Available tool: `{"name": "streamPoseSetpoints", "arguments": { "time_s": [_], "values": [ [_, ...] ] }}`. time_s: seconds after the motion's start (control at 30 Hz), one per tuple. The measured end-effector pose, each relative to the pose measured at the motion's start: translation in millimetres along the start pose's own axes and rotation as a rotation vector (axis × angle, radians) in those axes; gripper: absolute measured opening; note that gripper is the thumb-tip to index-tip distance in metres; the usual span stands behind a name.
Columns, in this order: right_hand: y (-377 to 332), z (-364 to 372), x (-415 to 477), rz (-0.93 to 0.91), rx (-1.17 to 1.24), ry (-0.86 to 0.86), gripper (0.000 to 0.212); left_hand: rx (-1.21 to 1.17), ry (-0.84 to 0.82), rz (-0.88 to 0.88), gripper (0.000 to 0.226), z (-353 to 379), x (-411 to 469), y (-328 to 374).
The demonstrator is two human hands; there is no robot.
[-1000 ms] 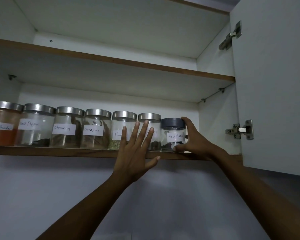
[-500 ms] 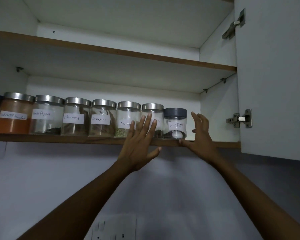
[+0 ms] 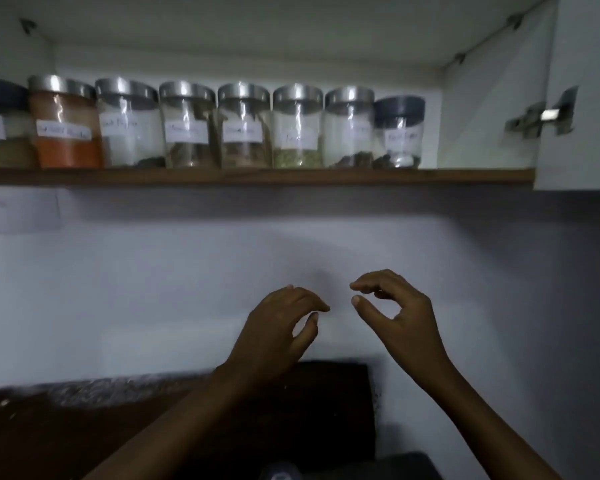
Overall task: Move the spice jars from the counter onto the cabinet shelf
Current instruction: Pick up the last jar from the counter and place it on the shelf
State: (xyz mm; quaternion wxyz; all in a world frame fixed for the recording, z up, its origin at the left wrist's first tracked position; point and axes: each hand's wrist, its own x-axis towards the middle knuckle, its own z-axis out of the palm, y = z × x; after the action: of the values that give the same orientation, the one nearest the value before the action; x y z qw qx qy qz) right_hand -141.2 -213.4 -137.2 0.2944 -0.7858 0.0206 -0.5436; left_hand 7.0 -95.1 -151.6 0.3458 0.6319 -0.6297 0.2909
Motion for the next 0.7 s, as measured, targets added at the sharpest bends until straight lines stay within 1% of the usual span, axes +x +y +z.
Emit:
{"name": "streamPoseSetpoints", "arguments": {
  "time_s": [0.1,0.17,0.33,0.43,0.5,0.57,0.63,0.7],
  "values": [
    [20.4,30.3,-28.4,0.134,0.031,-0.083,0.009,-0.028,-0.127,-0.133,0.034,9.6,-38.5,-26.0],
    [38.9,50.8,-49.1,0.226,0.021,-0.150,0.014,-0.044,-0.228,-0.191,0.030,20.5,-66.3,-44.1],
    [92.6,95.3,-99.9,0.345,-0.067,-0.317,0.011,-0.043,-0.433,-0.336,0.024,58.0,-131.8,-77.3],
    [131.6,119.8,-136.0,0.453,-0.140,-0.476,0.012,-0.042,-0.635,-0.394,0.031,86.7,-171.5,-91.6],
    [158.0,134.6,-162.1,0.498,-0.192,-0.607,0.018,-0.042,-0.740,-0.440,0.036,102.8,-193.4,-96.3],
    [179.6,147.1,-186.5,0.554,-0.219,-0.718,0.029,-0.049,-0.839,-0.484,0.037,117.1,-210.9,-97.2],
    [194.2,157.2,-205.1,0.615,-0.223,-0.773,0.040,0.022,-0.991,-0.474,0.044,128.3,-225.8,-96.2],
    [204.6,166.5,-220.7,0.677,-0.216,-0.803,0.050,0.098,-1.090,-0.446,0.049,138.6,-240.2,-96.9]
  ]
}}
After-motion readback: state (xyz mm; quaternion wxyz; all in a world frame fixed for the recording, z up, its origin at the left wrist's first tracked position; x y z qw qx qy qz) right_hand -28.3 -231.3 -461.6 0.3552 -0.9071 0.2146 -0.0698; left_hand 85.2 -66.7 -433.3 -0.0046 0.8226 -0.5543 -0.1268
